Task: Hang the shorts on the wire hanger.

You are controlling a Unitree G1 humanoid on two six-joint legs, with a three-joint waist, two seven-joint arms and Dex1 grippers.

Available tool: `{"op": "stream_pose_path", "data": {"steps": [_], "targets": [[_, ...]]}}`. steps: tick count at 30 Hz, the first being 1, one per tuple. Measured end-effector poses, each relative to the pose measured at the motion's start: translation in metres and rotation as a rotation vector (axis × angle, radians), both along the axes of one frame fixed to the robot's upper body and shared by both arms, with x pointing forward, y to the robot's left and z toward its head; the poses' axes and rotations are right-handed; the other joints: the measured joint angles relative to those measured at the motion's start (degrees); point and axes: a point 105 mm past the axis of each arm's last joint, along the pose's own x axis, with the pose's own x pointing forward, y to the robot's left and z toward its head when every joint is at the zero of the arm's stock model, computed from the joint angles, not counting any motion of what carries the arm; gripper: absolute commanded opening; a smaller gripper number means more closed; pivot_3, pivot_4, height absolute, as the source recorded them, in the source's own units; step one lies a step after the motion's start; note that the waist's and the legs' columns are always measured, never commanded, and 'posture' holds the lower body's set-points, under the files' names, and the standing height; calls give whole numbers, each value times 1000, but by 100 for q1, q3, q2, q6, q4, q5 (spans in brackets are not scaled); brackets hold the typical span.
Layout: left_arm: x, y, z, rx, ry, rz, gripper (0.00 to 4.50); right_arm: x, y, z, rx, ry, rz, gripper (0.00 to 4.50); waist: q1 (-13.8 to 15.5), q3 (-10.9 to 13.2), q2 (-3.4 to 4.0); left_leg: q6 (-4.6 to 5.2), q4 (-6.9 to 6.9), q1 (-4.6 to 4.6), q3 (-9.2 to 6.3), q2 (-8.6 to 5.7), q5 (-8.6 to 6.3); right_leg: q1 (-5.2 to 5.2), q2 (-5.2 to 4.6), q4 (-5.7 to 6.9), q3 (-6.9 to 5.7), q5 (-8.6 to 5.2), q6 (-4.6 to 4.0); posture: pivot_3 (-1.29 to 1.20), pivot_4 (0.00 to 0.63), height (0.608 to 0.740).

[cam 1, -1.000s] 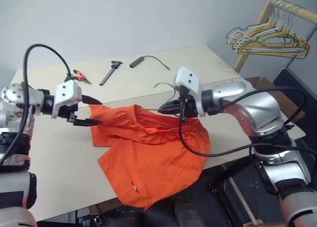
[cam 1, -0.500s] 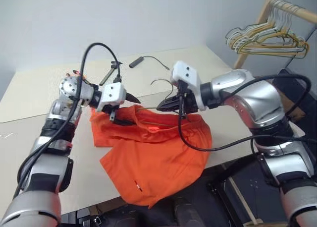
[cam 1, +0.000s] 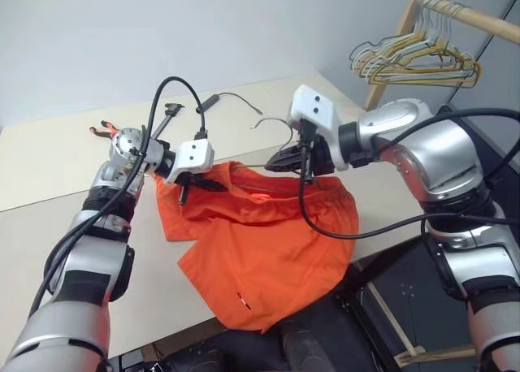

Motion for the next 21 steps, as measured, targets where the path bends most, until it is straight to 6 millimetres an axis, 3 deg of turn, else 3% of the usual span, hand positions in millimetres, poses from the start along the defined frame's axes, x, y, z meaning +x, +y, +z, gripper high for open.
{"op": "stream_pose_path", "data": {"steps": [13,21], "targets": [[-6,4,-1,-30,33,-11,33,-2,1,0,0,3,13,0,-84,-4,2,0,1,0,-1,1,0,-2,-1,3,3,1,1,-217,10,740],[-9,23,-1,-76,75,72,0,-2,-1,1,-2,-6,20,2462,-136,-5,3,0,1,2,-1,0,1,-1,-1,6,3,1,1,-220,18,740]]}}
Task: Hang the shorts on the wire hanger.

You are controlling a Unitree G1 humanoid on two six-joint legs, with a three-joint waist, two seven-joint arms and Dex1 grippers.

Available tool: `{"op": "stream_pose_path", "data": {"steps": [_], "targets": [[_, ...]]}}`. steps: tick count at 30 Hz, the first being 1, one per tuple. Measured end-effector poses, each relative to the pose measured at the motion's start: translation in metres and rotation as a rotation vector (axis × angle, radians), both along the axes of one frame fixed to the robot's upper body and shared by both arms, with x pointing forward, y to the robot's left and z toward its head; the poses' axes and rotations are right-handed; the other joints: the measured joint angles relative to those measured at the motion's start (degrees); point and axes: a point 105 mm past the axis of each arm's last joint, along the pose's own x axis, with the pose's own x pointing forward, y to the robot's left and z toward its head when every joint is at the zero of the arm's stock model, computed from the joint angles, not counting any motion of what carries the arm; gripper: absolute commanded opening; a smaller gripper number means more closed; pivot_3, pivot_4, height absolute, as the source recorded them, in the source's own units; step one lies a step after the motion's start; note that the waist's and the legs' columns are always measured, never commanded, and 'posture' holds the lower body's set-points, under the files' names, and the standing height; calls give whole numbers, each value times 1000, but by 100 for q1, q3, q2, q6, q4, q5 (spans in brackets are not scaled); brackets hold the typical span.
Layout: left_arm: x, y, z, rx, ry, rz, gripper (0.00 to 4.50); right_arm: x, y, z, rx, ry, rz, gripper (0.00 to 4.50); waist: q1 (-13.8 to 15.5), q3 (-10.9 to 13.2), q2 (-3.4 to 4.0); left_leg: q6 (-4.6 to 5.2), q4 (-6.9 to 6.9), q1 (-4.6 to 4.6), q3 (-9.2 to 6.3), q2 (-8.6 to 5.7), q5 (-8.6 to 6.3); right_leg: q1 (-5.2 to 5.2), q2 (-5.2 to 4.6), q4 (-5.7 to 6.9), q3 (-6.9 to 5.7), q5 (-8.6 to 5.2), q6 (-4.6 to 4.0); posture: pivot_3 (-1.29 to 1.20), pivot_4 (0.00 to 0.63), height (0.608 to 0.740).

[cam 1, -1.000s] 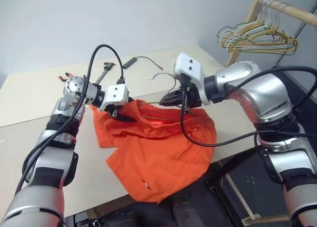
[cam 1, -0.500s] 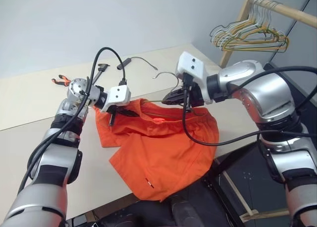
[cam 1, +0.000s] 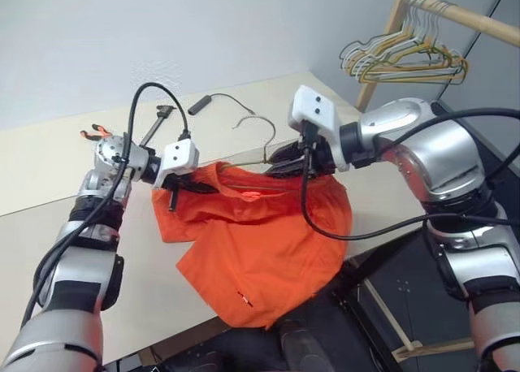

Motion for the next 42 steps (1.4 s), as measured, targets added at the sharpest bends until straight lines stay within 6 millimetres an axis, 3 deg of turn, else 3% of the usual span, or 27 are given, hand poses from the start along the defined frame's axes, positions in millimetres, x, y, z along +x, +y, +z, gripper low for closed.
{"op": "stream_pose_path", "data": {"steps": [6,11,15,21,25,35,42], "targets": [[-6,14,-4,-9,22,48,0,3,-23,4,21,-12,-75,4454,5,0,0,1,-2,-3,-1,-1,0,-3,-3,-2,0,0,0,-215,28,740],[-8,24,-5,-8,27,94,0,1,-63,19,44,-56,-179,4454,54,0,0,1,-4,2,-2,1,-1,4,-2,-8,0,0,0,-207,34,740],[-10,24,-4,-15,30,96,0,-3,-86,-6,-29,13,-231,4454,118,0,0,2,-2,9,7,2,-1,6,-3,-15,6,-1,1,-213,31,740],[-9,22,-1,-17,21,96,0,8,-84,-41,-127,60,-236,4454,117,-2,4,1,-2,21,13,3,-1,11,1,-18,13,0,1,-217,28,740],[-9,19,-1,-20,19,91,0,16,-73,-58,-168,96,-208,3496,123,-2,5,2,-3,9,13,1,-1,2,-2,-10,13,0,1,-211,29,740],[-9,17,-1,-19,14,83,0,21,-55,-47,-175,62,-116,75,145,-3,5,3,-2,6,10,1,-2,1,-1,-10,9,0,1,-205,30,740],[-9,18,-1,-15,13,77,0,18,-53,-48,-181,80,-85,24,142,-3,5,2,-2,6,10,1,-2,1,-1,-9,9,0,1,-206,32,740]]}}
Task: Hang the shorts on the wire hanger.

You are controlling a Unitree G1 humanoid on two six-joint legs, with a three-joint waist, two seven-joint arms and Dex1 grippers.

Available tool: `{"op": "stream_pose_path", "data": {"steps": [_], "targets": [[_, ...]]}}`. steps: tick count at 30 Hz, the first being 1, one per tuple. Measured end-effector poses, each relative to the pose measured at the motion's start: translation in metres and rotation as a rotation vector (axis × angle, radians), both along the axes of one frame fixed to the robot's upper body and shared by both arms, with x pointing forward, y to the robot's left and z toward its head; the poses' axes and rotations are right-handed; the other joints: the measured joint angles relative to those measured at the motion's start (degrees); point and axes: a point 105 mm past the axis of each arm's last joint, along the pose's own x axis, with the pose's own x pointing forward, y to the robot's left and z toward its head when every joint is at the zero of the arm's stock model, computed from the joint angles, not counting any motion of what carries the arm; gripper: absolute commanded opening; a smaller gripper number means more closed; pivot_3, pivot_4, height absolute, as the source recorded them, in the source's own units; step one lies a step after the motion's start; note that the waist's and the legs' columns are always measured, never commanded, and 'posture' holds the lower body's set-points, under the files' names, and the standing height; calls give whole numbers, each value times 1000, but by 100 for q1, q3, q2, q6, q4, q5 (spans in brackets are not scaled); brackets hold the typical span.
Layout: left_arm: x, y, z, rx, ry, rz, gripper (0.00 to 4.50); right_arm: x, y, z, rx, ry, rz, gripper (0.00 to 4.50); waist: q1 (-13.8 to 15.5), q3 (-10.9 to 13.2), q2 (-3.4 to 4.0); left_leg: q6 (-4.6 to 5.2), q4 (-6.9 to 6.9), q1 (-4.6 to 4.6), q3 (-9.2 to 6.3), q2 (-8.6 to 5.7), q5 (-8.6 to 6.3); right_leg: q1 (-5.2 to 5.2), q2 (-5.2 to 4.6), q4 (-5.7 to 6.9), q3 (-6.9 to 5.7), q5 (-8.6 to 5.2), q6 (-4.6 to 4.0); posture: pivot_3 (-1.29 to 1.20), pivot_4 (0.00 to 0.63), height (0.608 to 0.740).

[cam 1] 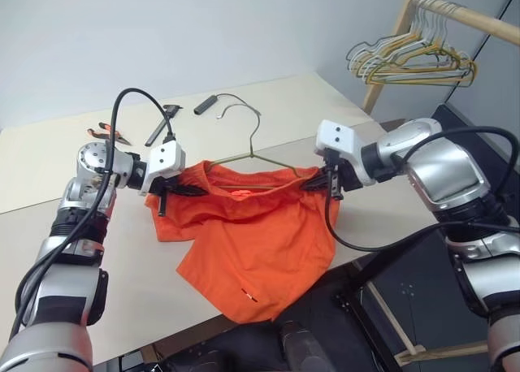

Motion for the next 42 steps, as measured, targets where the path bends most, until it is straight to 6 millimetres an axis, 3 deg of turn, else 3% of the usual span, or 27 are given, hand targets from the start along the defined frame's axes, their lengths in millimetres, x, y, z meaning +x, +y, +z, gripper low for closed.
{"op": "stream_pose_path", "data": {"steps": [1,9,15,20,25,33,42], "targets": [[0,0,0,2,-3,-4,0,0,0,0,0,3,3,24,-2,0,0,0,0,0,0,0,0,0,0,0,0,0,0,-207,30,740],[-1,-7,7,-38,-15,-41,2410,-13,-4,-10,51,102,-14,24,3,0,0,0,1,-3,-2,-1,0,0,-3,1,-1,0,1,-215,26,740],[7,-3,38,-151,-91,5,4407,-25,-27,-15,154,183,-150,24,34,0,0,1,-1,-3,-6,-1,-1,1,-5,-1,-4,0,1,-214,29,740],[17,2,70,-392,-130,139,4460,-39,-56,-34,217,256,-346,24,74,0,0,1,3,0,-6,0,-1,6,-5,-5,-1,0,2,-223,38,740],[5,-24,117,-713,-130,133,4460,-46,-80,-34,322,240,-593,24,165,-2,4,3,1,0,-6,8,-2,10,-5,-2,4,3,6,-243,56,740],[-27,-74,129,-912,-9,111,4460,-57,-135,-26,387,150,-999,24,240,-5,9,4,7,7,-2,5,-3,23,-4,-28,11,7,12,-288,80,740],[-26,-92,141,-987,-8,210,4460,-52,-190,-19,364,76,-1292,24,46,10,28,8,-7,74,15,4,-4,96,12,-51,23,4,15,-303,86,740]]}}
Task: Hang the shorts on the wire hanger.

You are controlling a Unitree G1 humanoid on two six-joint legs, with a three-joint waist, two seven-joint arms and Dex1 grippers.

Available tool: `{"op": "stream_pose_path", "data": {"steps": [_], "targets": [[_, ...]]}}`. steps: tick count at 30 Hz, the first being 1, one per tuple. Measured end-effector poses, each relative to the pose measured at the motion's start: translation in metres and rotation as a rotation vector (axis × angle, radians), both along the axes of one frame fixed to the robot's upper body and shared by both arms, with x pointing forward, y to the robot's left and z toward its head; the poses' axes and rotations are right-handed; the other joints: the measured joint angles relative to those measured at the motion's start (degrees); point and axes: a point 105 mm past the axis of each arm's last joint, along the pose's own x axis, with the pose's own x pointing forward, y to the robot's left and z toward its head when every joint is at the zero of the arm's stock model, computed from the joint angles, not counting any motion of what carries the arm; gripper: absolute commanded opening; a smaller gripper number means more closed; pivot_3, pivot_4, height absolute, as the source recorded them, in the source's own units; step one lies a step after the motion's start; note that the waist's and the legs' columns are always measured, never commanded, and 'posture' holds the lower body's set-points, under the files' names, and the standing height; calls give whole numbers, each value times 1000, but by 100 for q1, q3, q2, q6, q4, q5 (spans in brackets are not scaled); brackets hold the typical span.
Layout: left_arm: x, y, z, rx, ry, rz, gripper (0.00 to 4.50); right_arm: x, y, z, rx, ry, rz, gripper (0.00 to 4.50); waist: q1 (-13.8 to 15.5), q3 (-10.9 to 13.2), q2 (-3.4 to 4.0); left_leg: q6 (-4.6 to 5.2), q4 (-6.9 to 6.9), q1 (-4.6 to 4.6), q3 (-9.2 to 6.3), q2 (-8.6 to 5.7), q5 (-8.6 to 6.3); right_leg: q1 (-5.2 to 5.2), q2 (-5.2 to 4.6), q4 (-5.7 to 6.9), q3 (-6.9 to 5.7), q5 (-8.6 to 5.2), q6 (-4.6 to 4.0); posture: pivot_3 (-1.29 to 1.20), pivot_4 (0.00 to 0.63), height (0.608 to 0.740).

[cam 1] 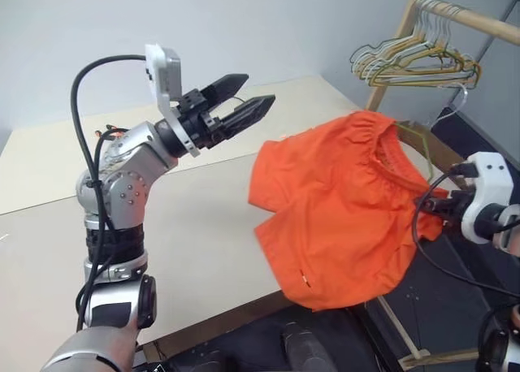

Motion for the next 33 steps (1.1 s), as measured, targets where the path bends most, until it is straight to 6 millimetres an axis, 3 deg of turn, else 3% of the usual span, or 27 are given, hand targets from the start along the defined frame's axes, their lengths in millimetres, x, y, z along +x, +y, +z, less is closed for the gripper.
{"op": "stream_pose_path", "data": {"steps": [11,19,33], "targets": [[-16,-21,11,18,-76,-40,4460,21,-52,43,-1,-51,-335,24,-175,10,13,11,-5,14,9,9,-6,33,16,-42,8,2,14,-304,91,740],[-22,-31,12,-1,-71,-64,4460,34,-72,71,67,-55,-501,24,-200,34,30,16,-8,14,21,10,-8,36,22,-59,20,6,22,-304,92,740],[-34,-35,11,24,-93,-93,4460,36,-113,52,140,42,-770,24,-177,47,45,24,-11,12,32,5,-8,38,20,-67,31,11,31,-280,75,740]]}}
